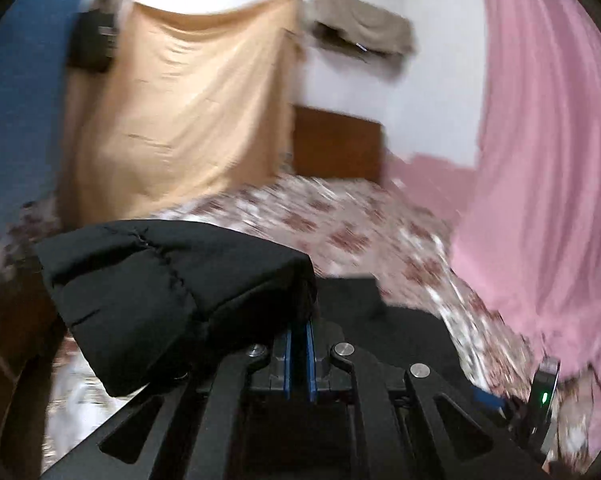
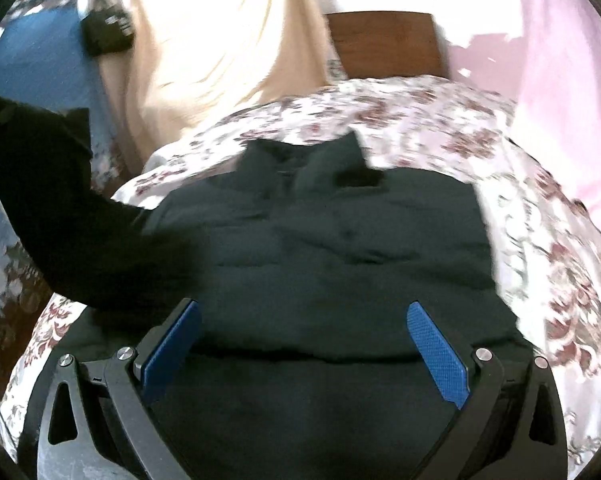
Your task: Fold large clothes
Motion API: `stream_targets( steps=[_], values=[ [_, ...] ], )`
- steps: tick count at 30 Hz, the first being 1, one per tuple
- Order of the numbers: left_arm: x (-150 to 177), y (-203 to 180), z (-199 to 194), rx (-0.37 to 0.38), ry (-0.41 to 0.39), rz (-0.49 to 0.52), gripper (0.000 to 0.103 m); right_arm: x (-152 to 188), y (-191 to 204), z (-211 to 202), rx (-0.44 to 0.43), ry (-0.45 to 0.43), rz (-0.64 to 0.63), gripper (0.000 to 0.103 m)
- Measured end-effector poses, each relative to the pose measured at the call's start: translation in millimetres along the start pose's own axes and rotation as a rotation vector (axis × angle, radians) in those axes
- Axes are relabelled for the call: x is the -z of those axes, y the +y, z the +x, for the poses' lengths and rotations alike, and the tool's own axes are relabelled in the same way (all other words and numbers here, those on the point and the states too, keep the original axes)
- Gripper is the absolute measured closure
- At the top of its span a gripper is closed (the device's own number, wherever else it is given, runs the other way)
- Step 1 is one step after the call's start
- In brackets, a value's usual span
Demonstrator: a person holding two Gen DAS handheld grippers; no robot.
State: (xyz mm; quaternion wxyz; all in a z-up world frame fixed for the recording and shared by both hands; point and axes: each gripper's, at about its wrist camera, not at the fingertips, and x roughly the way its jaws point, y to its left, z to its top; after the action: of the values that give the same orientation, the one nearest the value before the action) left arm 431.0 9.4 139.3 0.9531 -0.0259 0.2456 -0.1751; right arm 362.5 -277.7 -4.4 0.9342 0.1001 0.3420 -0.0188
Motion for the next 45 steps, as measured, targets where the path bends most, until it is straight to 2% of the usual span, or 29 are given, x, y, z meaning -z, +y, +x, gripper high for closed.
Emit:
stream_targets(
  steps=[5, 9, 11, 14, 16, 19, 24, 25, 28, 32, 36, 37, 38, 41, 42, 43, 45],
  values=[
    [35, -49, 51, 0.122, 0.140, 0.048, 0.097, 11, -46, -4, 0.029, -0.003, 0.087, 0.002],
    [70, -70, 80, 0.205, 0.249, 0.039, 0.096, 22, -73, 4, 0.035, 0.007, 0.141, 0.002],
    [87, -77, 94, 0.252, 0.303, 0.041, 0.091, 29, -84, 10, 0.027, 0.012, 0.175, 0.002],
    [104, -80, 100, 0.348, 0.342, 0.043, 0.070, 38, -98, 20, 0.009, 0.027, 0.225, 0.002],
    [111, -84, 95, 0.429, 0.344, 0.049, 0.034, 43, -102, 22, -0.001, 0.027, 0.241, 0.002],
    [113, -90, 88, 0.467, 0.311, 0.082, 0.022, 46, -108, 29, -0.023, 0.025, 0.263, 0.002],
    [113, -80, 70, 0.495, 0.307, 0.049, 0.021, 53, -115, 28, -0.085, -0.004, 0.300, 0.001],
    [113, -79, 68, 0.488, 0.306, 0.039, 0.021, 56, -115, 24, -0.110, -0.017, 0.309, 0.002],
    [115, -60, 53, 0.420, 0.284, 0.004, 0.016, 57, -122, 20, -0.257, -0.066, 0.371, 0.002],
    [120, -23, 35, 0.198, 0.267, -0.054, 0.013, 63, -130, 22, -0.360, -0.087, 0.459, 0.001],
    [129, 28, 31, -0.035, 0.300, -0.141, 0.012, 66, -136, 21, -0.463, -0.113, 0.559, 0.001],
    [131, 41, 30, -0.062, 0.309, -0.163, 0.012, 67, -137, 23, -0.479, -0.106, 0.578, 0.001],
    [135, 56, 28, -0.095, 0.322, -0.205, 0.012, 66, -135, 27, -0.460, -0.077, 0.580, 0.001],
    [144, 87, 21, -0.133, 0.338, -0.301, 0.012, 62, -120, 41, -0.330, 0.029, 0.510, 0.004],
    [147, 94, 17, -0.144, 0.337, -0.315, 0.012, 60, -109, 47, -0.262, 0.076, 0.469, 0.013],
    [149, 98, 15, -0.158, 0.336, -0.322, 0.012, 59, -104, 52, -0.229, 0.103, 0.447, 0.022],
    [154, 105, 11, -0.169, 0.336, -0.331, 0.012, 59, -91, 61, -0.190, 0.170, 0.417, 0.064]
  ],
)
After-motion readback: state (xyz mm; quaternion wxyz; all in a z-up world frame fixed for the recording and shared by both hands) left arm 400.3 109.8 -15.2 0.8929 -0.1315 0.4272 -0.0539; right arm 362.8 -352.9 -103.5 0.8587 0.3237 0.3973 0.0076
